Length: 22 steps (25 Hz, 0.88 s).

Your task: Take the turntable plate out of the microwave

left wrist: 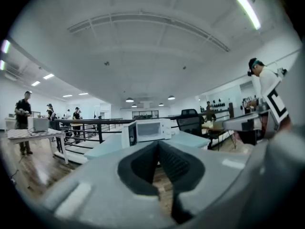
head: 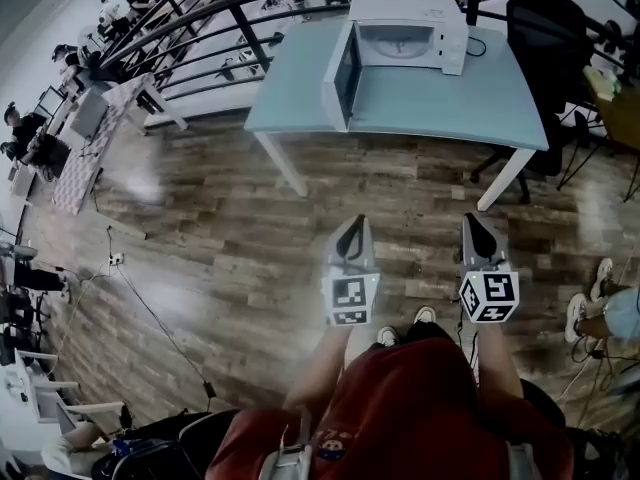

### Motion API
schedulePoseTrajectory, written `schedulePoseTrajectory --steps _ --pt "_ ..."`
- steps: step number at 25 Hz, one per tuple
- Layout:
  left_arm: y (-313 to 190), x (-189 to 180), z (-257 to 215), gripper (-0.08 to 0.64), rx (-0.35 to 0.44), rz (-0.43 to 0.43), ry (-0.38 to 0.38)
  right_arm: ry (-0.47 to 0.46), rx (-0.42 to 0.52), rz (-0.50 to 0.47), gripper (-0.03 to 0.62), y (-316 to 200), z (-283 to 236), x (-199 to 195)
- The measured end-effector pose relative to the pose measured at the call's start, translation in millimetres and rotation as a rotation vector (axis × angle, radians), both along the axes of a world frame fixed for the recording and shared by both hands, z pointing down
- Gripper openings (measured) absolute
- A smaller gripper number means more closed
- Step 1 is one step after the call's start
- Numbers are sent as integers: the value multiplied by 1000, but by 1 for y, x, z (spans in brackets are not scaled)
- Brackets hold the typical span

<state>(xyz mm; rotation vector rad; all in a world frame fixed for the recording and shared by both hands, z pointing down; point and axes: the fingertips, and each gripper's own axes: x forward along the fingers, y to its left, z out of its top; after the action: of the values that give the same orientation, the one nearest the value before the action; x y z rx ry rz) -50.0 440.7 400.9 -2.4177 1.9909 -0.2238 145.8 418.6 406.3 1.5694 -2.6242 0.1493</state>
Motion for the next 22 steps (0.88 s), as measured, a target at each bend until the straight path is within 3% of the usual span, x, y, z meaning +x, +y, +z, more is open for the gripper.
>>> schedulePoseTrajectory --steps 11,22 --pt "-11 -7 19 0 -20 23 3 -23 -28 57 0 -4 22 1" --pt "-88 6 29 0 -29 30 -11 -55 -41 91 0 -81 34 20"
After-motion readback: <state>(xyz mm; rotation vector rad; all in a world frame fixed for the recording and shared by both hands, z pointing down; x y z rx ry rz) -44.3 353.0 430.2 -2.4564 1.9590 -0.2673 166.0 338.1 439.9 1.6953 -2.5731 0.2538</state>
